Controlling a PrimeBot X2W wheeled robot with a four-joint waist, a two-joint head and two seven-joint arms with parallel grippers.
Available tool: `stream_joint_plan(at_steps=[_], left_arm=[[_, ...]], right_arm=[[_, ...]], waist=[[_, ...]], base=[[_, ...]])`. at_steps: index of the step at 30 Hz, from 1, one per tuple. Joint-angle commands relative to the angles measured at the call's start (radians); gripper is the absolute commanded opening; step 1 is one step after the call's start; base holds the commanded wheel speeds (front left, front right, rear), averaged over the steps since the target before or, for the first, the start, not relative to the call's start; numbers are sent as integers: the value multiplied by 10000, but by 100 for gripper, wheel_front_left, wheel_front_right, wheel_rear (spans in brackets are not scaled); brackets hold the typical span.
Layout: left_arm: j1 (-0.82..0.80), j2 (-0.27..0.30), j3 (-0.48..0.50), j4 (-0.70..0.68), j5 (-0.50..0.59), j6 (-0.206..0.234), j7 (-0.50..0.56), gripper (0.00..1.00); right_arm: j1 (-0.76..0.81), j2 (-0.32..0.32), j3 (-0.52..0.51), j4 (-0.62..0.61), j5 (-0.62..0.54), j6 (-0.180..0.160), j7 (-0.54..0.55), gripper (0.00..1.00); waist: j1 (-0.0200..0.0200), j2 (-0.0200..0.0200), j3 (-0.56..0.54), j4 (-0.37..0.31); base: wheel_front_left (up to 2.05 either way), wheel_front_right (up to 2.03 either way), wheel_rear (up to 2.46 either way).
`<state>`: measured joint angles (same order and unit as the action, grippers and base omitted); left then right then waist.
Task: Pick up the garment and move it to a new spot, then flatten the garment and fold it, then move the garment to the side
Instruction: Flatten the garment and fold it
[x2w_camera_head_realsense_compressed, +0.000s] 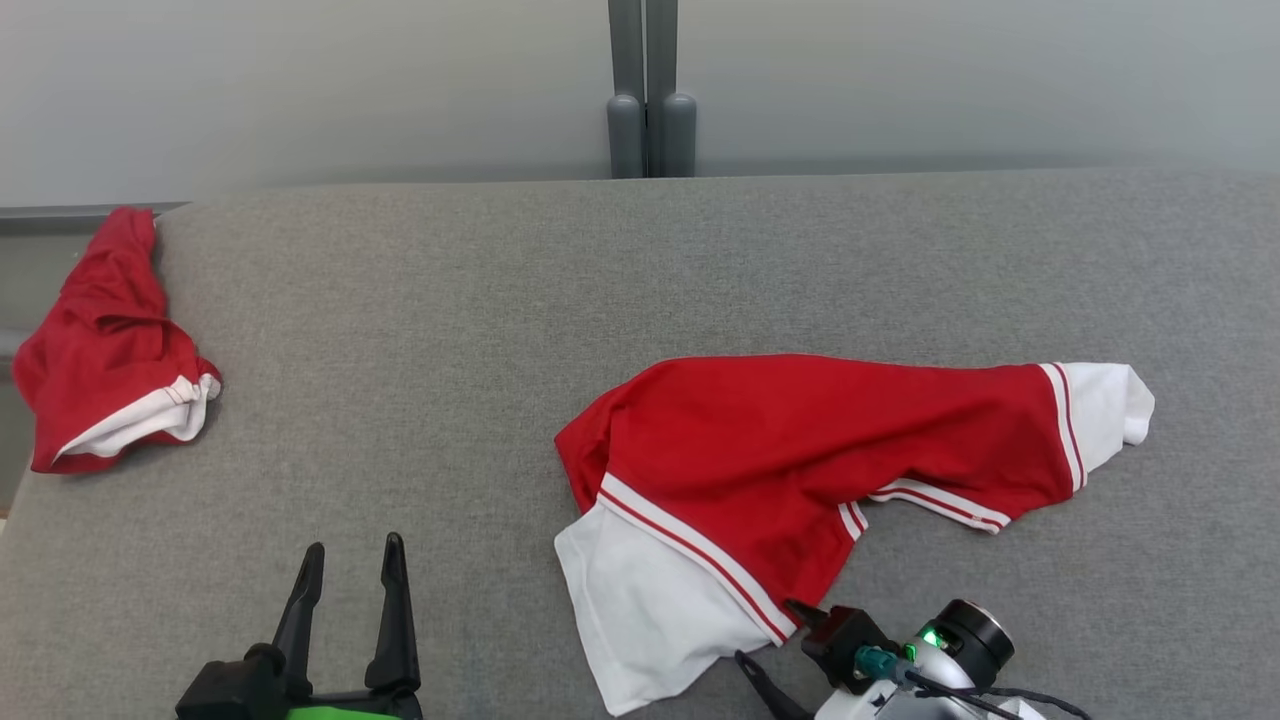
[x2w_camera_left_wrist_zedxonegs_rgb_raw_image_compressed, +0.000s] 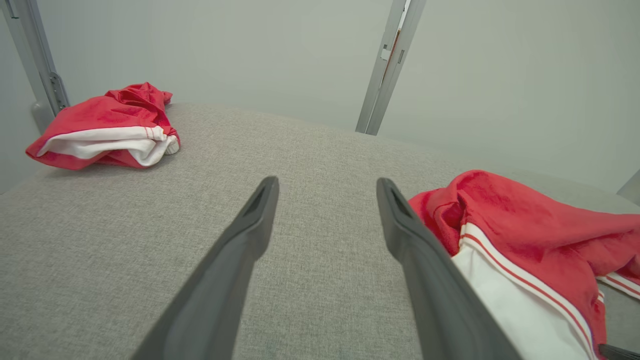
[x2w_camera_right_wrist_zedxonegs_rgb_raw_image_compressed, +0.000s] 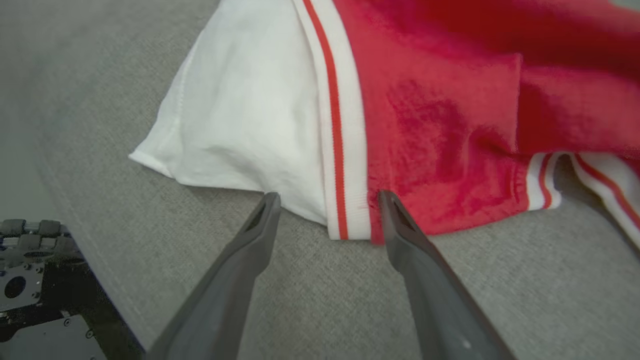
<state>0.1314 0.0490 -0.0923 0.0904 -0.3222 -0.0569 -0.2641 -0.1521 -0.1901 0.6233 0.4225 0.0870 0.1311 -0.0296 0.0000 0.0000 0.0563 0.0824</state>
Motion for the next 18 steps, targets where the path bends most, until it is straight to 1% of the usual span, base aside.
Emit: stream_joint_plan(at_steps=[1,6,7,8,9,11,13,15,17,18], left_arm=[[-179,27,43,-30,-69,32,-4,100],[-319,27,23,-13,-111,30,-4,100],[-354,27,7,-7,-130,37,-4,100],[-389,27,-16,1,-141,47,-4,100],[-392,28,-23,12,-151,66,-4,100],[-373,27,-16,9,-189,97,-4,100],[-337,27,17,-6,-224,122,-4,100],[-283,27,59,-28,-233,127,-4,100],[-224,27,104,-57,-233,135,-4,100],[-228,27,115,-77,-232,132,-4,100]], right_arm=[[-165,-111,109,-111,104,-6,254,100],[-600,-372,572,-217,-17,-6,1280,100],[-649,-386,648,-208,40,-6,1455,83],[-718,-427,780,-226,98,-6,1649,22],[-756,-458,797,-290,152,-2,1745,0],[-749,-635,807,-492,281,-2,2054,0],[-684,-696,581,-1071,612,-3,2323,0],[-620,-873,396,-2044,1038,-3,2714,0],[-555,-1111,256,-3444,1835,-3,3283,0],[-550,-1224,106,-4337,2494,-3,3625,0]], waist=[[0,0,107,73],[0,0,331,198],[0,0,358,231],[0,0,372,275],[0,0,371,303],[0,0,363,359],[0,0,359,402],[0,0,354,411],[0,0,372,396],[0,0,419,390]], base=[[0,0,0],[0,0,0],[0,0,0],[0,0,0],[0,0,0],[0,0,0],[0,0,0],[0,0,0],[0,0,0],[0,0,0]])
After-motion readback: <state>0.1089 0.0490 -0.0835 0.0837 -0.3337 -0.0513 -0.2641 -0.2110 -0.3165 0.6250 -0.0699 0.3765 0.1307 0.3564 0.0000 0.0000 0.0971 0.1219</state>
